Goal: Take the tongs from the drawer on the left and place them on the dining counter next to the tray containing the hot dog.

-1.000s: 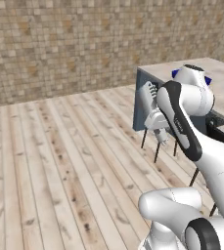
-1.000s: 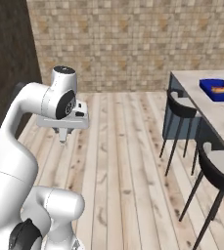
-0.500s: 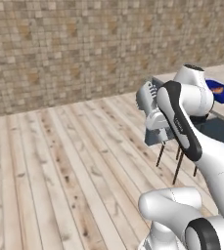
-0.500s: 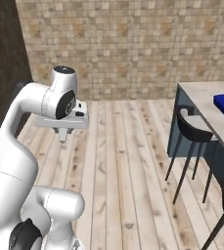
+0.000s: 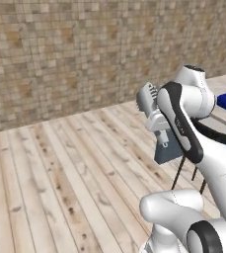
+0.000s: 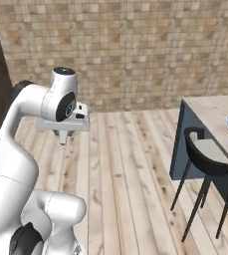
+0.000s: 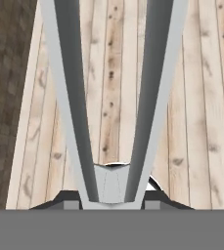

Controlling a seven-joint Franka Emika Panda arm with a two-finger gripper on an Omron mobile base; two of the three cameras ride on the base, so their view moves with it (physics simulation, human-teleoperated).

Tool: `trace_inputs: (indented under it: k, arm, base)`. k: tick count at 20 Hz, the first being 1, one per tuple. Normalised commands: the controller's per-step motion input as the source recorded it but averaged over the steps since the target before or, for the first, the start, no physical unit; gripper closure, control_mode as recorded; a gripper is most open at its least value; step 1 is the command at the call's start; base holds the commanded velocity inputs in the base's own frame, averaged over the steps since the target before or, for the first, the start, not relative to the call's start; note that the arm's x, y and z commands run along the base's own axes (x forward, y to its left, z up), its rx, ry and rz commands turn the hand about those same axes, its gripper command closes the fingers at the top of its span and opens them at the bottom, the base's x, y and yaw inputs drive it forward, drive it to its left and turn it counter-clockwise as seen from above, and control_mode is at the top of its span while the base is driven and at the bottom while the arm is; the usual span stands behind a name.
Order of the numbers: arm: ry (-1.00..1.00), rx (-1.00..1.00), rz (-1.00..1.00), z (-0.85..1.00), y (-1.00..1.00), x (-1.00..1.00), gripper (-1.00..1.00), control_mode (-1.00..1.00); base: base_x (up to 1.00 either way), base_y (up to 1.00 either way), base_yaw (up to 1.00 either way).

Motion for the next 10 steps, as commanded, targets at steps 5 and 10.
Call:
trace_inputs:
  k: [5,10]
  arm:
    - [0.0,0.0,0.0,0.0,0.0,0.0,1.0,1.0]
    - [0.0,0.0,0.0,0.0,0.0,0.0,1.0,1.0]
  base:
    - [1.0,0.19,-0.36]
    - [0.88,0.28,-0.45]
